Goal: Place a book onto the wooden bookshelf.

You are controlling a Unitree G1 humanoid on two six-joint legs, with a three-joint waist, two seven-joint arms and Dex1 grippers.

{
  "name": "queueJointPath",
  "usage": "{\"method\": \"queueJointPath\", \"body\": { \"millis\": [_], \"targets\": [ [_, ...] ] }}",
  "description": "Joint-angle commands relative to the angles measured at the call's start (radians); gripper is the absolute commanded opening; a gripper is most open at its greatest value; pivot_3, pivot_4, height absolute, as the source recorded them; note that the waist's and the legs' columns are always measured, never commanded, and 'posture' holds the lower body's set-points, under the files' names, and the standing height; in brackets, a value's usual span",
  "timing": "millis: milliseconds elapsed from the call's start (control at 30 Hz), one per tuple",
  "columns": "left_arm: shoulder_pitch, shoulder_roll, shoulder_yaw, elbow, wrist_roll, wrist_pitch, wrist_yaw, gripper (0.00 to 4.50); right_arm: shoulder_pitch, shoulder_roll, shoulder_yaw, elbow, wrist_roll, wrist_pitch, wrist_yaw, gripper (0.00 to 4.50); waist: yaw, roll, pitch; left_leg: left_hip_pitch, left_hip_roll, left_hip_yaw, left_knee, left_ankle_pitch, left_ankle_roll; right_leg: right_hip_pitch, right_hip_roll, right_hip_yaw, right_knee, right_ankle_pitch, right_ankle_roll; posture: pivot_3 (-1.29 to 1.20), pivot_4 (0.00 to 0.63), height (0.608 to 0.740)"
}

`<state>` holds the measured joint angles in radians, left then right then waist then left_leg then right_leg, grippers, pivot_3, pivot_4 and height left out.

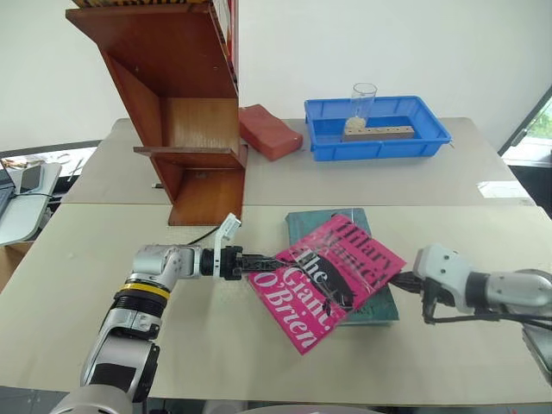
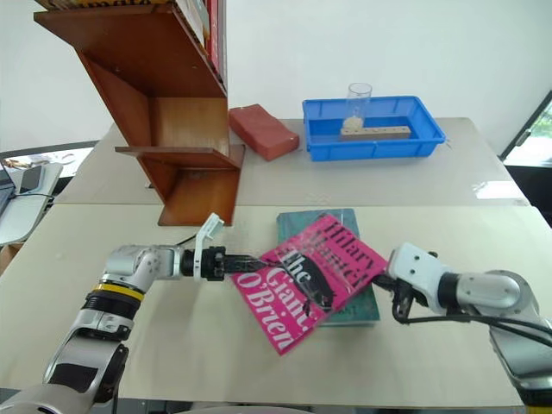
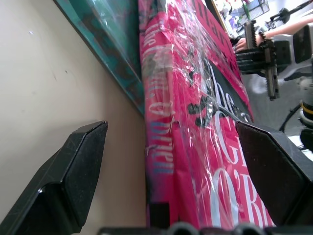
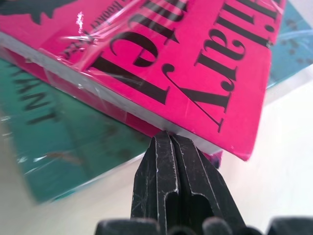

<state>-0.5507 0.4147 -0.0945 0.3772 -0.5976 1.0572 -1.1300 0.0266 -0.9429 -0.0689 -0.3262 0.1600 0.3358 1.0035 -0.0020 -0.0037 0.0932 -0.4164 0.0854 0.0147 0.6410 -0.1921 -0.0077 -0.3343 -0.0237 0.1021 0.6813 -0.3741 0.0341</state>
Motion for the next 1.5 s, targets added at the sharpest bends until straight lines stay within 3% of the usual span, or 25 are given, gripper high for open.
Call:
{"method": "queueJointPath", "body": {
  "millis": [33,400,500,733,767,933,1067,1167,1300,1433,1500],
  "targets": [
    [0.038,-0.006,0.045,-0.078,-0.063,0.082,0.025,4.50,-0.086,0.022,0.045,0.057,-0.022,-0.060,0.003,0.07,-0.003,0.000,0.000,0.000,0.000,0.000,0.000,0.000,0.000,0.000,0.000,0.000,0.000,0.000,0.000,0.00,0.150,0.649],
    [0.157,-0.128,0.220,-0.300,-0.212,0.262,0.253,4.50,-0.272,0.144,0.156,0.188,-0.017,-0.172,0.048,0.07,0.006,0.002,0.000,0.000,-0.001,-0.003,0.000,0.000,0.000,0.002,0.000,-0.002,0.000,0.002,-0.003,0.00,0.150,0.649],
    [0.183,-0.152,0.243,-0.340,-0.232,0.283,0.293,3.61,-0.284,0.167,0.163,0.183,-0.011,-0.168,0.058,0.00,0.008,0.002,0.000,0.000,-0.001,-0.004,0.000,0.000,-0.001,0.002,0.000,-0.003,0.000,0.003,-0.005,0.00,0.150,0.649],
    [0.231,-0.180,0.306,-0.420,-0.291,0.326,0.354,0.32,-0.294,0.175,0.139,0.168,-0.001,-0.163,0.072,0.00,0.010,0.002,0.000,0.000,-0.001,-0.005,0.000,0.001,-0.001,0.002,-0.001,-0.004,0.000,0.003,-0.006,0.00,0.150,0.649],
    [0.239,-0.178,0.319,-0.443,-0.302,0.328,0.363,0.05,-0.291,0.166,0.126,0.156,0.007,-0.157,0.076,0.00,0.011,0.002,0.000,0.000,-0.002,-0.005,0.000,0.001,-0.001,0.002,-0.001,-0.004,0.000,0.003,-0.006,0.00,0.150,0.649],
    [0.208,-0.123,0.404,-0.570,-0.352,0.277,0.406,0.00,-0.235,0.037,-0.014,0.057,0.095,-0.038,0.130,0.00,0.014,0.003,0.002,-0.002,-0.002,-0.006,0.000,0.001,-0.002,0.002,-0.001,-0.004,0.000,0.003,-0.006,0.00,0.150,0.649],
    [0.089,-0.049,0.395,-0.650,-0.300,0.110,0.397,0.00,-0.178,-0.076,-0.193,0.010,0.204,0.087,0.169,0.00,0.016,0.002,0.003,-0.002,-0.003,-0.009,0.000,0.002,-0.003,0.003,-0.001,-0.006,-0.001,0.003,-0.006,0.00,0.150,0.649],
    [0.012,0.055,0.281,-0.715,-0.169,-0.090,0.318,0.00,-0.147,-0.136,-0.303,-0.023,0.277,0.168,0.194,0.00,0.014,0.003,0.003,-0.002,-0.004,-0.010,0.000,0.002,-0.003,0.005,-0.001,-0.005,-0.003,0.004,-0.006,0.00,0.150,0.649],
    [-0.117,0.149,0.135,-0.738,0.038,-0.408,0.223,0.00,-0.132,-0.186,-0.396,-0.078,0.346,0.255,0.195,0.00,0.013,0.004,0.004,0.001,-0.004,-0.010,-0.003,0.002,-0.003,0.010,-0.001,-0.005,-0.009,0.004,-0.006,0.00,0.150,0.649],
    [-0.223,0.219,0.038,-0.588,0.390,-0.906,0.251,0.00,-0.194,-0.177,-0.413,-0.143,0.437,0.348,0.122,0.00,0.010,0.006,0.006,0.001,-0.004,-0.010,-0.003,0.002,-0.003,0.011,-0.001,-0.005,-0.010,0.004,-0.006,0.00,0.150,0.649],
    [-0.264,0.253,0.018,-0.501,0.498,-1.089,0.263,0.00,-0.223,-0.172,-0.413,-0.167,0.479,0.389,0.087,0.00,0.008,0.008,0.006,0.002,-0.004,-0.011,-0.003,0.002,-0.003,0.011,0.000,-0.004,-0.010,0.004,-0.007,0.00,0.150,0.649]
  ]
}}
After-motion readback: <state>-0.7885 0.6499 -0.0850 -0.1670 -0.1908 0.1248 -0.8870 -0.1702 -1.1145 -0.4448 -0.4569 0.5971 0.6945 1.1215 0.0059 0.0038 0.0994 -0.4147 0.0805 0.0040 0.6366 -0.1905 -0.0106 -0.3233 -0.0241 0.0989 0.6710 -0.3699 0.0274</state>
